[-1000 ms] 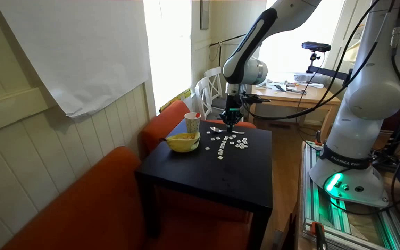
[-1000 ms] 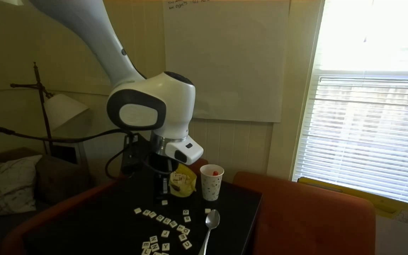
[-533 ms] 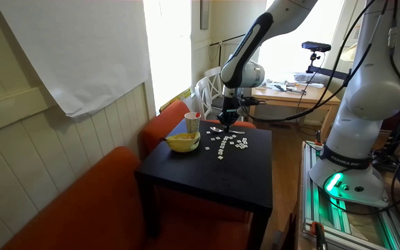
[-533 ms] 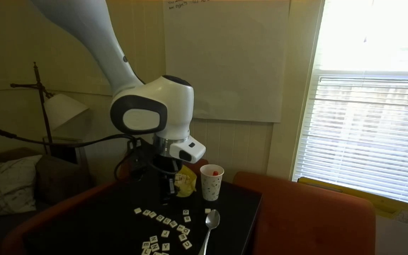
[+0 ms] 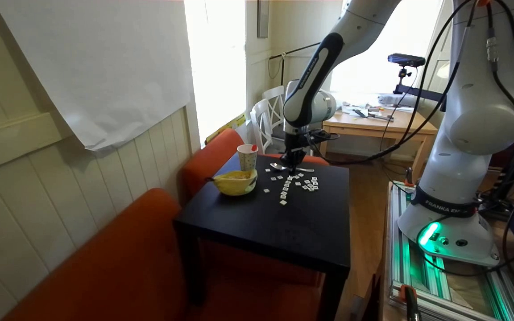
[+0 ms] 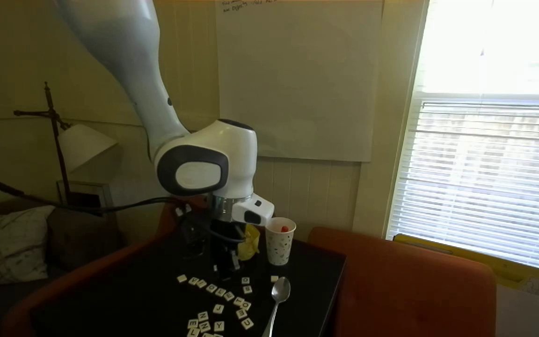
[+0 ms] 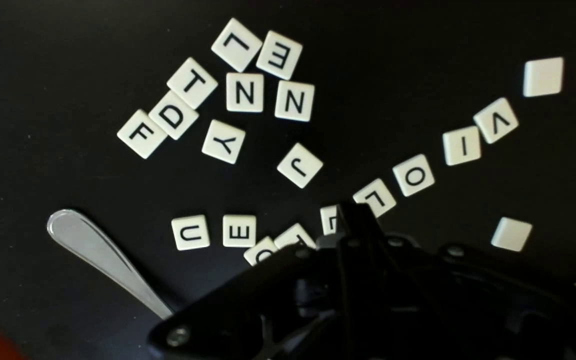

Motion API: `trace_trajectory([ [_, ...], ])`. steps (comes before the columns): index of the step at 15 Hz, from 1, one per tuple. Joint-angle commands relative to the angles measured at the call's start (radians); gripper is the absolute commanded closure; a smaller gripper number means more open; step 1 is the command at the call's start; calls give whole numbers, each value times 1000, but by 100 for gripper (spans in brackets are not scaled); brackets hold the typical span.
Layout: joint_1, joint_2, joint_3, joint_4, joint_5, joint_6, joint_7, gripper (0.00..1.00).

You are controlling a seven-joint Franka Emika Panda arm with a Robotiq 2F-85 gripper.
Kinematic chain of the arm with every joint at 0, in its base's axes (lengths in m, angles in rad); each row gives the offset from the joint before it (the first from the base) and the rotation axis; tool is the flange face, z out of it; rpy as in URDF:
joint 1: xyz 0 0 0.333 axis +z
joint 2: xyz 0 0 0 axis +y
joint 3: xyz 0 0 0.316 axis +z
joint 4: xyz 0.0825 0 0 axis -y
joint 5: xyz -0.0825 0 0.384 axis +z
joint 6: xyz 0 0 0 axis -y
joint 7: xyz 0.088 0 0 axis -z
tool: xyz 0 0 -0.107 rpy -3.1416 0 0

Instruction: Move the letter E and T forward to spell the word VIOLET

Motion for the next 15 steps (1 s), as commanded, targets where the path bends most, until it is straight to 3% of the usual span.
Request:
trace_trajectory([
  [1, 4, 55, -9, 40, -42, 0, -5, 97],
  [15, 8, 131, -5, 89, -60, -8, -6, 97],
])
